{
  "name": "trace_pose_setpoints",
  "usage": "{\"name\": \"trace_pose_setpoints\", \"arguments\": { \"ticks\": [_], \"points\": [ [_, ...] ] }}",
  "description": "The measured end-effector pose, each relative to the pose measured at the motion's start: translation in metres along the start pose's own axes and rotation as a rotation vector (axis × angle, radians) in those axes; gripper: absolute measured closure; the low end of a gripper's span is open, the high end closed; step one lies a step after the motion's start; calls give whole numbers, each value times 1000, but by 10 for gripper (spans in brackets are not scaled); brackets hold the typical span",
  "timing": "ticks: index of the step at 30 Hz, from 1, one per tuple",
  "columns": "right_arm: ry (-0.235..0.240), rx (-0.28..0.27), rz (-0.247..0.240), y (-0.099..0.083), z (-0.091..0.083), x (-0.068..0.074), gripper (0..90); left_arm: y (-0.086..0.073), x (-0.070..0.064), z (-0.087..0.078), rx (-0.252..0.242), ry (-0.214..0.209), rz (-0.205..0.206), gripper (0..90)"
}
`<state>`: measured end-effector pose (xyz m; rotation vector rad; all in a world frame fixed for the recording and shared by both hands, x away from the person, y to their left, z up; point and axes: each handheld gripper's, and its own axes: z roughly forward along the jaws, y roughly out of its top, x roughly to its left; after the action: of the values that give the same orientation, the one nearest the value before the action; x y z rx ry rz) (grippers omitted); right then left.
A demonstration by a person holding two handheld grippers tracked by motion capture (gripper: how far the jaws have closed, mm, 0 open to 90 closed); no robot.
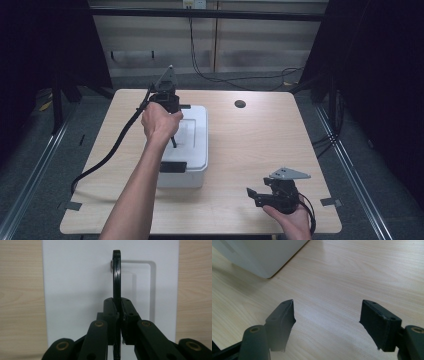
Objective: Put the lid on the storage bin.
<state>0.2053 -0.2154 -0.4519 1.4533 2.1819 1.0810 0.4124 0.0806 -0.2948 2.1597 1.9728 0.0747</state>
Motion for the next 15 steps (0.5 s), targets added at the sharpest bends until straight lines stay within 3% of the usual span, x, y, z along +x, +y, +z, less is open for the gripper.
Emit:
{"name": "trace_pose_setpoints", "arguments": {
  "ticks": [8,10,14,15],
  "points": [
    [1,6,0,0,1,0,271,1,3,2,-5,5,23,814],
    [1,6,-1,0,1,0,271,2,3,2,-1,4,59,779],
    [4,8,-2,0,2,0,270,2,5,0,-22,8,80,669],
    [3,10,2,0,2,0,269,3,7,-1,-22,4,107,637]
  ]
}}
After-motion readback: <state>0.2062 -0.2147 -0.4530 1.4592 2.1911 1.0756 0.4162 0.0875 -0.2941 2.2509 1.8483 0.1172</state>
